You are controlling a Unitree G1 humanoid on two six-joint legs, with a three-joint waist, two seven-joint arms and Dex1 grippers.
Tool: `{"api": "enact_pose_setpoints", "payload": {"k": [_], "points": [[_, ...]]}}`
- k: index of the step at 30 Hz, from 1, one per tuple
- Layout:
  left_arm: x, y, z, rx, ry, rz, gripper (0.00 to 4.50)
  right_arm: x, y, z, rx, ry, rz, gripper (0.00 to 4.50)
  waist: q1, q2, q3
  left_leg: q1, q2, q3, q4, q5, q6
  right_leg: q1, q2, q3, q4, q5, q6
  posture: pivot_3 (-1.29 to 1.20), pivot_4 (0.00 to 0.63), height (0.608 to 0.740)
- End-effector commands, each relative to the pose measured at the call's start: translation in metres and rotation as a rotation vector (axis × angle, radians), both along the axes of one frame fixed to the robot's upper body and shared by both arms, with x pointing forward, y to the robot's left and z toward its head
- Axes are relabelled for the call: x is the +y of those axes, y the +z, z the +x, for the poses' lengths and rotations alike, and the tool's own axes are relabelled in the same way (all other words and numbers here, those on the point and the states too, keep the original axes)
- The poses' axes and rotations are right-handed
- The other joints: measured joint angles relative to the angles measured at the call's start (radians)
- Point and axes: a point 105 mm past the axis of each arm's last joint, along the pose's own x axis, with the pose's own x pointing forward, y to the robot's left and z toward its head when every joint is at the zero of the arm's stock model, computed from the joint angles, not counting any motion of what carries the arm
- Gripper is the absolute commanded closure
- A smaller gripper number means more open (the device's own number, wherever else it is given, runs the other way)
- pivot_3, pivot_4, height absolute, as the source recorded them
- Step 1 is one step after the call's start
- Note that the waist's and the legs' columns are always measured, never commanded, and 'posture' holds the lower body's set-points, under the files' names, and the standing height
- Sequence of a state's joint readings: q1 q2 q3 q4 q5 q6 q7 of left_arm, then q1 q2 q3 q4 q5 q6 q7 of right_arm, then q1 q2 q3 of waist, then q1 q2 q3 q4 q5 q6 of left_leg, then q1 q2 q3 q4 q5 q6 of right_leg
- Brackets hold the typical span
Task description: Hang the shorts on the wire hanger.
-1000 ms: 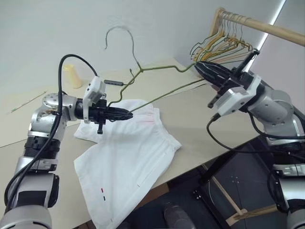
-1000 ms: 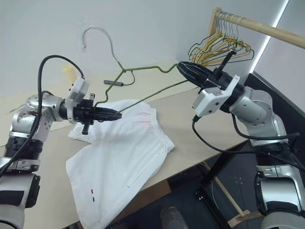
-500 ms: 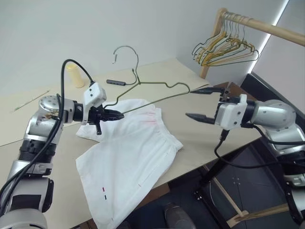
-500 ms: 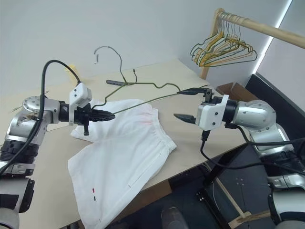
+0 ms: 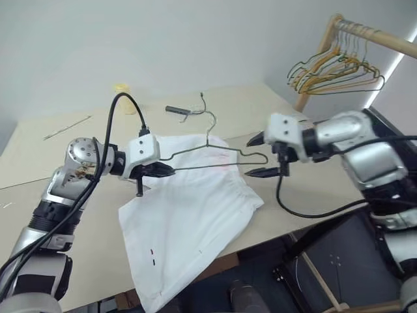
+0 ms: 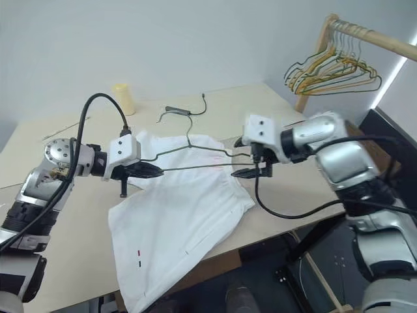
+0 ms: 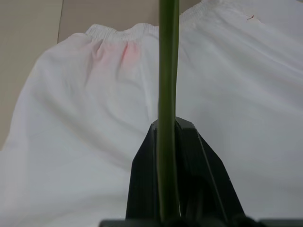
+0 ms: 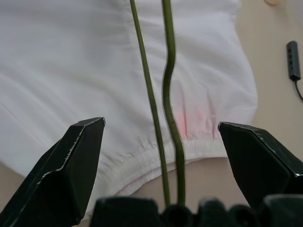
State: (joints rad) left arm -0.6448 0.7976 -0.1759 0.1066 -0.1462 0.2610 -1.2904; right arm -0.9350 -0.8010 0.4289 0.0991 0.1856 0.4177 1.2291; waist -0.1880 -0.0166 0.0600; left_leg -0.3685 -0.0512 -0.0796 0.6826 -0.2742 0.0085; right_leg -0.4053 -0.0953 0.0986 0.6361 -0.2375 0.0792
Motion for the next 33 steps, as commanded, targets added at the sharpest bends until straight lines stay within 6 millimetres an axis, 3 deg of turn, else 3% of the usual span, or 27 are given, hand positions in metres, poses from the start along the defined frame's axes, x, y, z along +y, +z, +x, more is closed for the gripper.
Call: {"api": "enact_pose_setpoints", "payload": {"k": [1, 3, 16, 20, 23, 28, 33], "points": [[-0.001, 0.009, -0.001, -0.045, -0.021, 0.004, 4.50, 0.008, 0.000, 0.009, 0.026, -0.021, -0.091, 0.04, 0.008, -0.001, -0.002, -0.005, -0.002, 0.000, 0.002, 0.001, -0.001, -0.007, -0.002, -0.001, 0.006, 0.000, 0.000, -0.11, 0.000, 0.740], [-0.001, 0.009, 0.000, -0.047, -0.018, 0.006, 4.50, 0.012, -0.004, 0.011, 0.040, -0.017, -0.114, 0.04, 0.009, 0.000, -0.004, -0.014, -0.003, 0.001, 0.004, 0.002, -0.002, -0.018, -0.004, -0.003, 0.011, 0.000, 0.000, -0.11, 0.000, 0.740], [-0.002, 0.011, -0.006, -0.049, -0.051, 0.011, 4.50, 0.020, -0.010, 0.006, 0.055, 0.019, -0.135, 4.49, 0.006, 0.000, -0.006, -0.016, -0.004, 0.000, 0.011, 0.001, -0.002, -0.018, -0.004, -0.005, 0.013, 0.000, 0.000, -0.10, 0.000, 0.740], [-0.002, 0.015, -0.005, -0.055, -0.061, -0.013, 4.50, 0.018, -0.012, 0.006, 0.058, 0.000, -0.121, 4.49, 0.006, 0.000, -0.007, -0.016, -0.004, 0.000, 0.011, 0.001, -0.002, -0.018, -0.004, -0.005, 0.014, 0.000, 0.000, -0.11, 0.000, 0.740], [-0.007, 0.030, -0.006, -0.042, -0.101, -0.146, 3.74, 0.011, -0.015, 0.002, 0.082, -0.015, -0.105, 4.50, 0.008, -0.001, -0.008, -0.016, -0.004, 0.000, 0.011, 0.001, -0.002, -0.018, -0.004, -0.005, 0.013, 0.000, 0.000, -0.11, 0.000, 0.740], [0.001, 0.044, 0.005, -0.104, -0.071, -0.188, 2.15, -0.010, -0.020, -0.010, 0.146, -0.092, -0.056, 4.50, 0.012, -0.001, -0.008, -0.017, -0.005, -0.001, 0.012, 0.001, -0.002, -0.018, -0.005, -0.006, 0.013, 0.000, 0.000, -0.11, 0.000, 0.740], [0.017, 0.054, 0.015, -0.154, 0.029, -0.292, 0.51, -0.054, -0.036, -0.018, 0.248, -0.307, -0.004, 4.50, 0.014, -0.001, -0.010, -0.016, -0.004, -0.001, 0.012, 0.001, -0.002, -0.017, -0.005, -0.007, 0.013, 0.000, 0.000, -0.12, 0.000, 0.740]]}}
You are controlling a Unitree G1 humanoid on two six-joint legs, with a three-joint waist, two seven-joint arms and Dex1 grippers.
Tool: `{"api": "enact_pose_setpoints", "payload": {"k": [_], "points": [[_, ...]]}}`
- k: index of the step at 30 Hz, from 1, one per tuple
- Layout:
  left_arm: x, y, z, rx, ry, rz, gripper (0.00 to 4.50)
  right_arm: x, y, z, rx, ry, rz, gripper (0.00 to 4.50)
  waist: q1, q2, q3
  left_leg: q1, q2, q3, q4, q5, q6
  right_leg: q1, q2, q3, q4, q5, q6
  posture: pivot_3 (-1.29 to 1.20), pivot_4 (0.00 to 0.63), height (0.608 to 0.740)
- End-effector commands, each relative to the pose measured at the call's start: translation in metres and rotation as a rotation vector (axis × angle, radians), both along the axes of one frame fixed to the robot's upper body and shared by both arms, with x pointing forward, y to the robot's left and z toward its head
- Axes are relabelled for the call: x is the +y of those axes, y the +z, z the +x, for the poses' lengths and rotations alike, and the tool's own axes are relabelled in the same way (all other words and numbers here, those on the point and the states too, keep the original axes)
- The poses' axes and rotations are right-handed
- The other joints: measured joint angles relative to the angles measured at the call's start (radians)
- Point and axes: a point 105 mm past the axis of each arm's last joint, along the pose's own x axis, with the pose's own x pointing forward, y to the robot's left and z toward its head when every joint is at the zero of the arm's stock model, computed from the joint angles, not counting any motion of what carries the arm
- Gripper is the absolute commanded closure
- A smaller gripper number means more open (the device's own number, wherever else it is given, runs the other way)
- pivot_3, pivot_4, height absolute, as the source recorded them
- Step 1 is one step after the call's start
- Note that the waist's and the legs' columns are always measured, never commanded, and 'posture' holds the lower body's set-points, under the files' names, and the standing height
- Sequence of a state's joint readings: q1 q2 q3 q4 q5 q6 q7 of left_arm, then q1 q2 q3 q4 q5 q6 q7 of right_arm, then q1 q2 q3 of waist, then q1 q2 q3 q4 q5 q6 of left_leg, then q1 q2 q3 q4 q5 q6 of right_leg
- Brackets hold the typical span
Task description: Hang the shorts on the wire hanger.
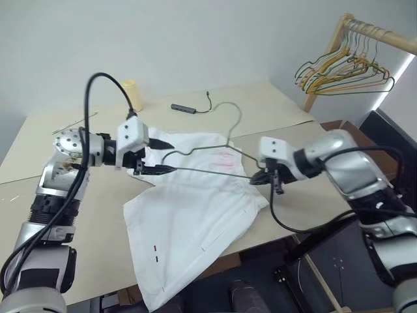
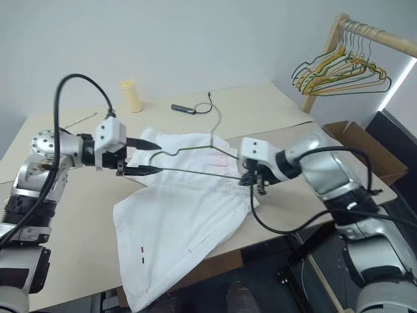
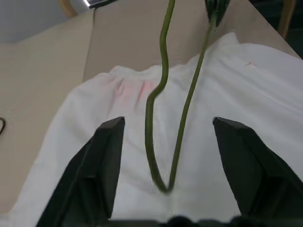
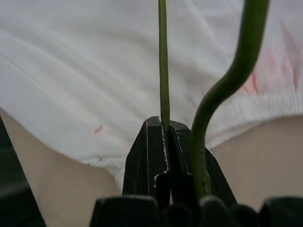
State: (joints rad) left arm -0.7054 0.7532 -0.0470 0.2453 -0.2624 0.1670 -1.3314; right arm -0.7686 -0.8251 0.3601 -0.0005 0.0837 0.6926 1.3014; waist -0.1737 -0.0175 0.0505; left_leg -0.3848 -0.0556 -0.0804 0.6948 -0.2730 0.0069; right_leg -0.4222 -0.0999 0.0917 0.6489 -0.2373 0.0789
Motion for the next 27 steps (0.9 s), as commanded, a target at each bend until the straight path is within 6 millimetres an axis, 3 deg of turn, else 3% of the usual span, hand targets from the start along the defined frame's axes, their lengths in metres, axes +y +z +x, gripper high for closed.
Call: {"api": "enact_pose_setpoints", "payload": {"k": [1, 5, 9, 13, 16, 19, 27], "points": [[0.012, 0.020, 0.005, -0.070, 0.069, -0.106, 0.18, -0.030, 0.005, -0.003, 0.012, -0.158, 0.048, 4.50, 0.000, 0.000, -0.001, 0.000, 0.000, 0.000, 0.000, 0.000, 0.000, 0.000, 0.000, 0.000, 0.000, 0.000, 0.000, -0.12, 0.000, 0.740], [0.018, 0.020, -0.012, 0.024, 0.078, -0.208, 0.04, -0.073, -0.010, -0.013, 0.047, -0.313, 0.045, 4.50, -0.003, 0.001, -0.002, 0.001, 0.000, 0.001, 0.000, 0.000, 0.001, 0.000, 0.000, 0.001, 0.000, 0.000, 0.000, -0.13, 0.007, 0.740], [-0.002, 0.014, -0.050, 0.069, -0.009, -0.331, 0.04, -0.105, -0.024, -0.023, 0.132, -0.513, 0.167, 4.50, -0.008, 0.001, -0.002, 0.001, 0.002, 0.002, 0.000, -0.001, 0.002, 0.001, 0.000, 0.002, 0.000, 0.000, 0.000, -0.13, 0.020, 0.740], [-0.014, 0.005, -0.064, 0.035, -0.016, -0.366, 0.04, -0.110, -0.037, -0.031, 0.294, -0.627, 0.303, 4.50, 0.003, 0.001, -0.001, 0.007, 0.002, 0.002, 0.000, -0.001, 0.002, 0.009, 0.000, 0.003, -0.002, 0.001, 0.001, -0.13, 0.025, 0.740], [-0.022, 0.004, -0.066, 0.035, -0.010, -0.392, 0.04, -0.113, -0.057, -0.031, 0.432, -0.719, 0.354, 4.50, 0.011, 0.001, 0.000, 0.020, 0.003, 0.002, -0.001, -0.002, 0.002, 0.024, 0.003, 0.002, -0.004, 0.001, 0.001, -0.13, 0.031, 0.740], [-0.026, 0.004, -0.067, 0.019, -0.010, -0.386, 0.04, -0.111, -0.066, -0.030, 0.506, -0.756, 0.375, 4.50, 0.016, 0.001, 0.000, 0.033, 0.005, 0.004, -0.001, -0.003, 0.004, 0.041, 0.004, 0.002, -0.010, -0.002, 0.007, -0.11, 0.036, 0.740], [-0.025, 0.003, -0.087, 0.056, -0.065, -0.299, 0.04, -0.101, -0.075, -0.030, 0.609, -0.723, 0.388, 4.50, 0.024, 0.001, 0.000, 0.031, 0.005, 0.004, -0.001, -0.004, 0.006, 0.036, 0.005, 0.003, -0.010, 0.001, 0.002, -0.08, 0.025, 0.740]]}}
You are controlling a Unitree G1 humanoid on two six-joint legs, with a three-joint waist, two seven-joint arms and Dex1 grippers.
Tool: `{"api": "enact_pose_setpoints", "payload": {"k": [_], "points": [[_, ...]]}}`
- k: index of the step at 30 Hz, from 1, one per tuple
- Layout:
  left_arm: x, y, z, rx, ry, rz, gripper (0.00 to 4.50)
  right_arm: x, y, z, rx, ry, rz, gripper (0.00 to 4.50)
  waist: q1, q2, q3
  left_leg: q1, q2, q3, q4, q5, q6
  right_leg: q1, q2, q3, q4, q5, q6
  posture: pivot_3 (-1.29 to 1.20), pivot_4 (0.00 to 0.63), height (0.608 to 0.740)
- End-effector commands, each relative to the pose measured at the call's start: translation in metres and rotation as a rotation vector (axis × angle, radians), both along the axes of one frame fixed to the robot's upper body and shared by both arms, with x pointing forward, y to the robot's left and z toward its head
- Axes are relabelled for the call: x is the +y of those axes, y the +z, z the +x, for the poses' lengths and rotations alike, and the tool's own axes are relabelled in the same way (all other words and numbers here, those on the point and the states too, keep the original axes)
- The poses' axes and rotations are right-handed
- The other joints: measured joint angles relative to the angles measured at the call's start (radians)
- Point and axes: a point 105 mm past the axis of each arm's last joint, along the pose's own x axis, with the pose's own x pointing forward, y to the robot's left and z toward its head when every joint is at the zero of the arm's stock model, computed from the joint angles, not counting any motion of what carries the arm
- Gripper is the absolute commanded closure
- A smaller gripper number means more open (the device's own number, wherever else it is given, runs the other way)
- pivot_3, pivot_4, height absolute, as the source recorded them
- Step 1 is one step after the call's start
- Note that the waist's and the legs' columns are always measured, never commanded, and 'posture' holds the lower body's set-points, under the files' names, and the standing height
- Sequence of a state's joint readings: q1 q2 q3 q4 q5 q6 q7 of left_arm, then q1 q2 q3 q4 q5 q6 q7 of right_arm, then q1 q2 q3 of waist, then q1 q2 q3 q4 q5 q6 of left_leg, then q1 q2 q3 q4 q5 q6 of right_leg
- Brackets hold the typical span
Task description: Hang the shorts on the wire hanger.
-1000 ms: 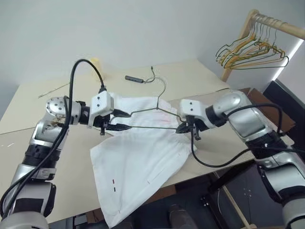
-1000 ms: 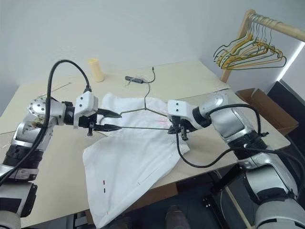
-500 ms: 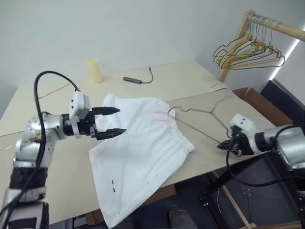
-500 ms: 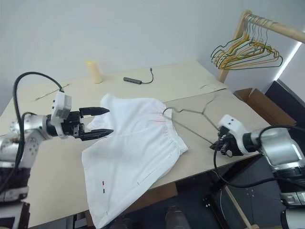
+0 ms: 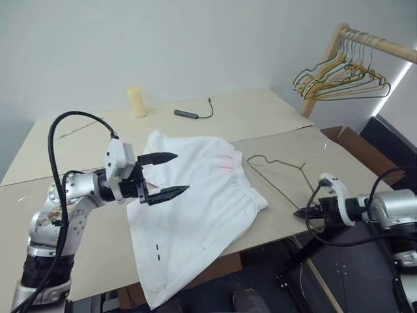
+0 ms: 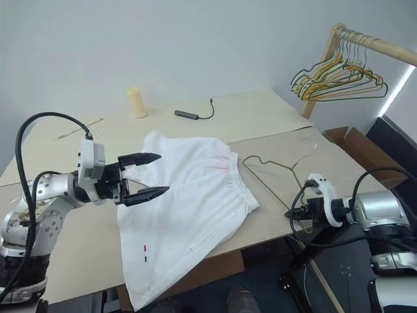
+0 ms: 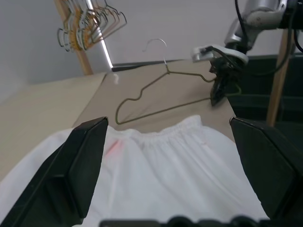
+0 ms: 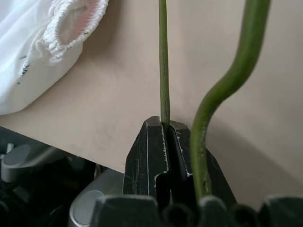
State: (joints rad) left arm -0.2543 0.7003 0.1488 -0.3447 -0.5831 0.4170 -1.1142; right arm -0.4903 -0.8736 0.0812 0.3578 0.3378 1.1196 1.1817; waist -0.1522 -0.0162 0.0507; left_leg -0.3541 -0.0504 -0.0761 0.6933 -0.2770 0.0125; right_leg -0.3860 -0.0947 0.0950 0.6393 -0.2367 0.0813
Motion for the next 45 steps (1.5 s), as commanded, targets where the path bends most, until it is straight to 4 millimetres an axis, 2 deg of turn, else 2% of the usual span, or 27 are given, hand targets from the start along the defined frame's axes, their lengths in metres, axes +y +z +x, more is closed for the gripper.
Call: {"api": "enact_pose_setpoints", "payload": {"k": [1, 8, 14, 17, 21, 26, 30, 35, 40, 45], "points": [[-0.002, 0.011, -0.010, -0.020, -0.049, 0.010, 0.04, 0.012, 0.010, 0.004, -0.013, 0.059, 0.058, 4.50, 0.005, 0.000, 0.000, 0.000, 0.000, 0.000, 0.000, 0.000, 0.000, 0.000, 0.000, 0.000, 0.000, 0.000, 0.000, -0.08, 0.025, 0.740], [-0.005, 0.004, -0.017, 0.008, -0.069, 0.007, 0.04, 0.025, 0.013, -0.005, 0.045, 0.165, 0.110, 4.50, 0.018, 0.000, 0.000, 0.000, 0.000, 0.000, 0.000, -0.001, 0.000, 0.000, 0.000, 0.000, -0.002, 0.000, 0.000, -0.08, 0.020, 0.740], [-0.004, 0.006, -0.014, 0.000, -0.040, -0.003, 0.04, 0.012, 0.006, 0.007, 0.055, 0.071, 0.051, 4.50, 0.030, 0.000, 0.000, 0.000, 0.000, 0.000, 0.000, -0.001, 0.000, 0.000, 0.000, -0.001, -0.002, 0.000, 0.000, -0.08, 0.018, 0.740], [-0.003, 0.006, -0.016, -0.001, -0.037, 0.001, 0.04, 0.007, 0.011, 0.010, 0.051, 0.045, 0.055, 4.50, 0.034, 0.000, 0.000, 0.000, 0.000, 0.000, 0.000, -0.001, 0.000, 0.000, 0.000, -0.001, -0.003, 0.000, 0.000, -0.06, 0.013, 0.740], [-0.001, 0.005, -0.018, -0.001, -0.024, 0.005, 0.04, 0.000, 0.013, 0.003, 0.081, 0.059, 0.047, 4.50, 0.035, 0.000, 0.000, -0.001, 0.000, 0.000, -0.002, -0.001, 0.000, 0.000, 0.000, -0.001, -0.006, 0.000, 0.000, -0.06, 0.013, 0.740], [0.001, 0.006, -0.018, 0.001, -0.018, 0.010, 0.04, 0.004, 0.011, -0.002, 0.131, 0.136, 0.022, 4.50, 0.042, 0.000, 0.000, -0.001, 0.000, 0.000, -0.002, -0.003, 0.000, 0.000, 0.000, -0.002, -0.009, 0.000, 0.000, -0.05, 0.017, 0.740], [0.000, 0.007, -0.018, -0.003, -0.019, 0.011, 0.04, 0.010, 0.019, 0.008, 0.118, 0.176, 0.025, 4.50, 0.044, 0.000, 0.000, -0.001, 0.000, 0.000, -0.002, -0.004, 0.000, 0.000, 0.000, -0.001, -0.009, 0.000, 0.000, -0.05, 0.017, 0.740], [0.001, 0.008, -0.018, -0.010, -0.011, 0.013, 0.04, 0.015, 0.017, 0.025, 0.115, 0.180, -0.002, 4.50, 0.047, 0.000, 0.000, -0.001, 0.000, 0.000, -0.002, -0.004, 0.000, 0.000, 0.001, -0.002, -0.009, 0.000, 0.000, -0.02, 0.018, 0.740], [0.004, 0.010, -0.020, -0.021, 0.021, 0.012, 0.04, 0.009, 0.021, 0.032, 0.127, 0.148, -0.025, 4.50, 0.061, 0.001, 0.000, -0.001, -0.001, 0.000, -0.003, -0.004, -0.001, -0.001, 0.000, -0.002, -0.009, 0.000, -0.001, 0.02, 0.027, 0.740], [0.007, 0.008, -0.026, -0.017, 0.048, 0.011, 0.04, -0.006, 0.029, 0.036, 0.099, 0.083, -0.031, 4.50, 0.086, 0.003, 0.002, -0.001, -0.001, 0.000, -0.005, -0.004, -0.001, -0.001, 0.000, -0.002, -0.010, 0.000, -0.001, 0.03, 0.036, 0.740]]}}
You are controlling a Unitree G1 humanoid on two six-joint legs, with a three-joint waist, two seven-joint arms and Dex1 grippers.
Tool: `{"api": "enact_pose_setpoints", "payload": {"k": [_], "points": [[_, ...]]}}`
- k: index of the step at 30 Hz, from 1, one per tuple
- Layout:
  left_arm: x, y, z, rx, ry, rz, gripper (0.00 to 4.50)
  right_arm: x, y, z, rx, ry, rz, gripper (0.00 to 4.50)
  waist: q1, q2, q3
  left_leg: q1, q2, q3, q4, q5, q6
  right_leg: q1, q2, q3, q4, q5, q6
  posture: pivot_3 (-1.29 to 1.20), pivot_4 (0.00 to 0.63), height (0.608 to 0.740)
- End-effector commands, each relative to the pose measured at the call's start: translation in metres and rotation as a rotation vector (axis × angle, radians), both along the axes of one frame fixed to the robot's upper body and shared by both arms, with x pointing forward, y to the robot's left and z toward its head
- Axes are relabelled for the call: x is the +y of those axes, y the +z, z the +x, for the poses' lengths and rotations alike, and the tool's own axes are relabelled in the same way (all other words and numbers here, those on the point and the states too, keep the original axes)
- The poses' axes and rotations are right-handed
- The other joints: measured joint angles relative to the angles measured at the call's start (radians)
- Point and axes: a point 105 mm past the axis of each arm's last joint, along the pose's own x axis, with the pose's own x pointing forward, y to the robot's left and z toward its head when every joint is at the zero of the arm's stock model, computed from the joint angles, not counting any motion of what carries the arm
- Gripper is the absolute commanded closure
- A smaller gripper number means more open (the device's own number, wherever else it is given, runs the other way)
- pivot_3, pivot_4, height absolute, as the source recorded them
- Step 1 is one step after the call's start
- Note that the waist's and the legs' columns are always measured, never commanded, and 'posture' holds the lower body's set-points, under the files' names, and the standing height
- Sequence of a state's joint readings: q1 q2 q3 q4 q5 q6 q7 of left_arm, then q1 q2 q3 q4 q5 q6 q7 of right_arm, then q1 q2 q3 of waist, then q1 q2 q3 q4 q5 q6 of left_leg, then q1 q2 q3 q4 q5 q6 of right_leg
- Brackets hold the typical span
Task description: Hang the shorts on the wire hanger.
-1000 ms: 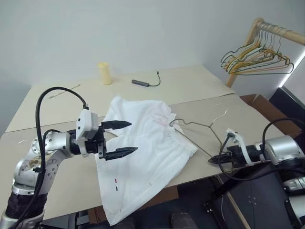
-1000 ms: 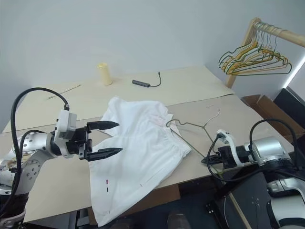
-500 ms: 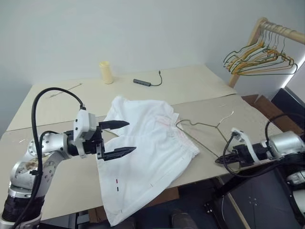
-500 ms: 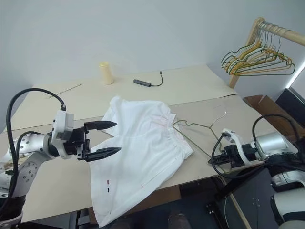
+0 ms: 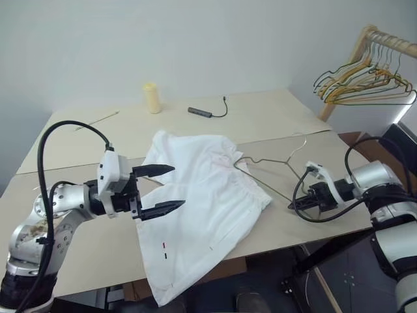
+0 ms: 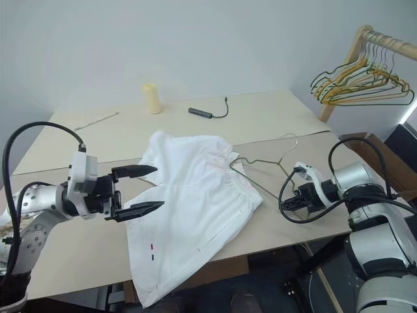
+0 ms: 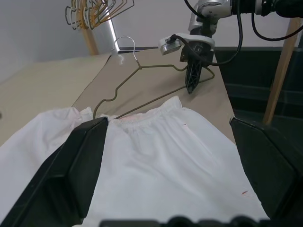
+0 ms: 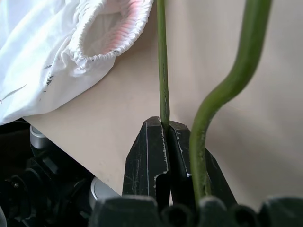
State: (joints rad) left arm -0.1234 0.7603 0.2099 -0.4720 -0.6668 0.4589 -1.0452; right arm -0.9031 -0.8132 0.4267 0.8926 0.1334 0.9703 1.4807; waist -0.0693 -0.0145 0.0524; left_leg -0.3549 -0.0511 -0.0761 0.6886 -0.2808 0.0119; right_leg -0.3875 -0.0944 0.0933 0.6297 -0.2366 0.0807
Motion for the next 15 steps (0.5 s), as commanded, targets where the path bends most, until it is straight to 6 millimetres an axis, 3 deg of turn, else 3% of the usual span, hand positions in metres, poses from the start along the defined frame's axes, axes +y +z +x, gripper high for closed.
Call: {"api": "enact_pose_setpoints", "payload": {"k": [1, 11, 15], "points": [[0.001, 0.010, -0.006, -0.049, 0.009, 0.007, 0.04, -0.012, 0.018, 0.008, -0.061, -0.041, -0.002, 4.50, 0.006, 0.002, 0.001, 0.000, 0.000, 0.000, 0.000, 0.000, 0.000, 0.000, 0.000, 0.000, 0.000, 0.000, 0.000, 0.03, 0.036, 0.740], [0.003, 0.015, -0.002, -0.067, 0.024, 0.013, 0.04, -0.017, 0.031, 0.012, -0.112, -0.083, 0.033, 4.50, 0.028, 0.004, 0.003, 0.001, -0.002, 0.000, -0.002, 0.000, 0.000, 0.000, 0.001, 0.000, 0.000, 0.000, -0.001, 0.04, 0.036, 0.740], [0.004, 0.013, 0.000, -0.066, 0.026, 0.015, 0.04, -0.019, 0.025, 0.012, -0.106, -0.095, 0.016, 4.50, 0.029, 0.004, 0.003, 0.001, -0.002, 0.000, -0.003, 0.000, 0.000, 0.000, 0.001, 0.000, -0.001, 0.000, -0.001, 0.04, 0.036, 0.740]]}}
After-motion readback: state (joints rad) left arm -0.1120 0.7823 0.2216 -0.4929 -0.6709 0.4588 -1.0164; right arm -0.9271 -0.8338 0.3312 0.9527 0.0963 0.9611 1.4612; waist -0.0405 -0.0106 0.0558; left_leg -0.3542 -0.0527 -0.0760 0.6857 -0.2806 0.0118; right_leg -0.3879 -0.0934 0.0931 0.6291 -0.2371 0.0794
